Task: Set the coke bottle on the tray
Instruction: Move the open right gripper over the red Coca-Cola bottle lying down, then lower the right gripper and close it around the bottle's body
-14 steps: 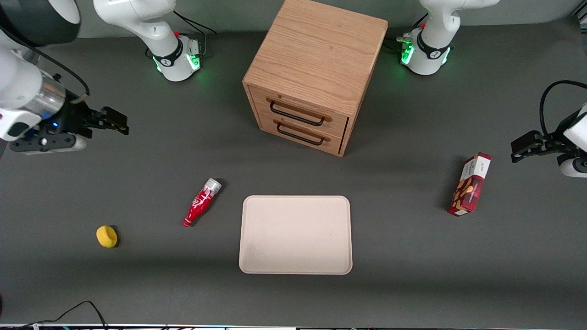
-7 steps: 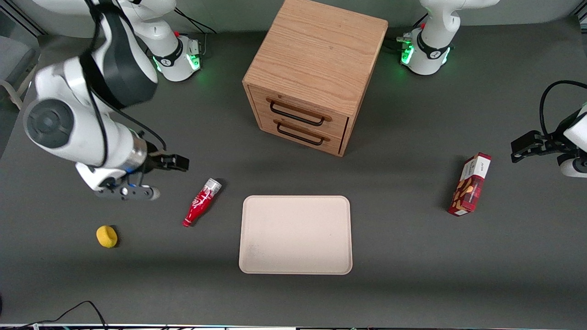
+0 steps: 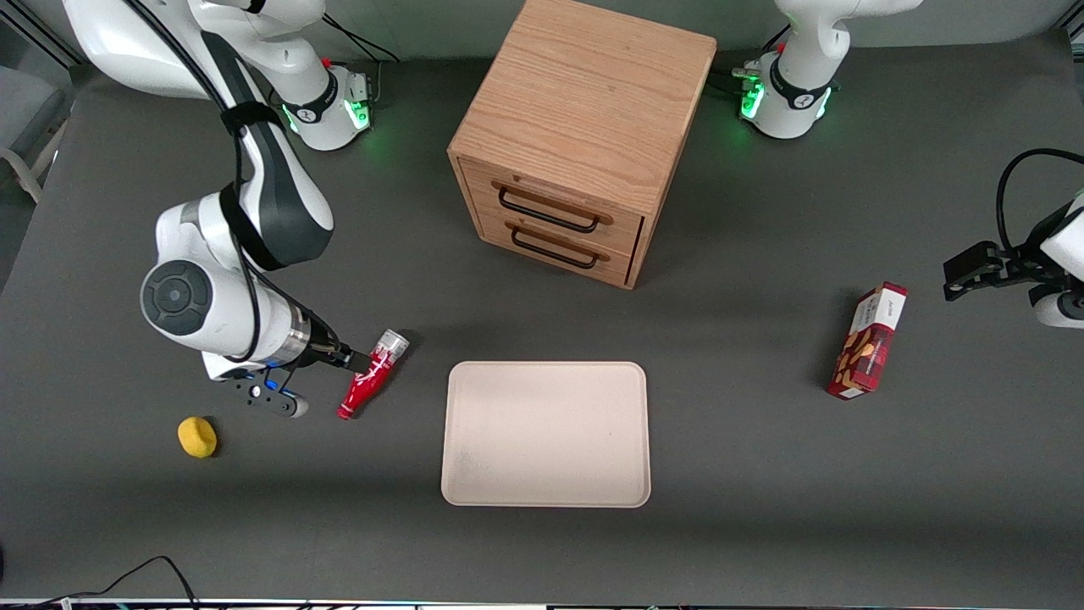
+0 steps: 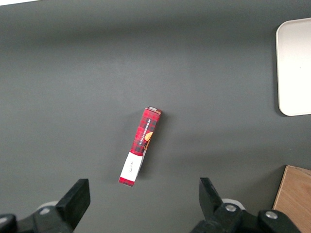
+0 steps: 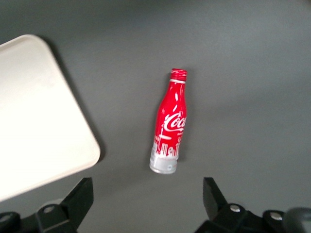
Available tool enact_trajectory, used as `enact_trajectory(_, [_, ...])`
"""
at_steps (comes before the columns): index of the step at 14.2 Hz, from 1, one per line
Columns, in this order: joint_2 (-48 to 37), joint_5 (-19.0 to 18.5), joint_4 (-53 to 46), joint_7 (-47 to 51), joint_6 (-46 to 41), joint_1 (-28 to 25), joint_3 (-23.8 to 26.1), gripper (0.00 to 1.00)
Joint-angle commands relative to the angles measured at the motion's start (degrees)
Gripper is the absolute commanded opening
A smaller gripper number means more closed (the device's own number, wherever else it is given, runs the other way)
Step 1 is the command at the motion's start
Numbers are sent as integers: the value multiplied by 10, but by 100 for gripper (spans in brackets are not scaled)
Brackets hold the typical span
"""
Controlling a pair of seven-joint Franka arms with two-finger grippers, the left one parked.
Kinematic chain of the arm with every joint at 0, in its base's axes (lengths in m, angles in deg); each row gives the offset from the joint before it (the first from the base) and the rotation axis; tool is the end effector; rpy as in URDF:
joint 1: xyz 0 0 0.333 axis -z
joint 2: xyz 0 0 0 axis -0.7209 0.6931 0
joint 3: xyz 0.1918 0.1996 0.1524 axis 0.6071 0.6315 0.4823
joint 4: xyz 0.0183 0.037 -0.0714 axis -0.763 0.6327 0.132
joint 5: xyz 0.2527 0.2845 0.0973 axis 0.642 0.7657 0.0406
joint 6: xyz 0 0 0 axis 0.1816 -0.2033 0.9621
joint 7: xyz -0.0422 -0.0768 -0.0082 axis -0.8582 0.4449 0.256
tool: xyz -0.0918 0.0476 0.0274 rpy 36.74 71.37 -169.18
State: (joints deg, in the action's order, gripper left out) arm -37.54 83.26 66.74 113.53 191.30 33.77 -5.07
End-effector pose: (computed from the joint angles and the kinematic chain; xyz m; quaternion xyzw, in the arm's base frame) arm 0.6366 0.1789 0.3751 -0.9747 0.2192 0.0436 0.0028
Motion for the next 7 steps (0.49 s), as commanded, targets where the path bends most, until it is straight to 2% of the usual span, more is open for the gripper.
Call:
enact_trajectory(1, [-53,-11,124,47,98,8,4,100])
enact_trajectory(4, [-47,-65,194,107,194,6,4,100])
enact_trajectory(7, [-26,-82,210,129,233,1,4,100])
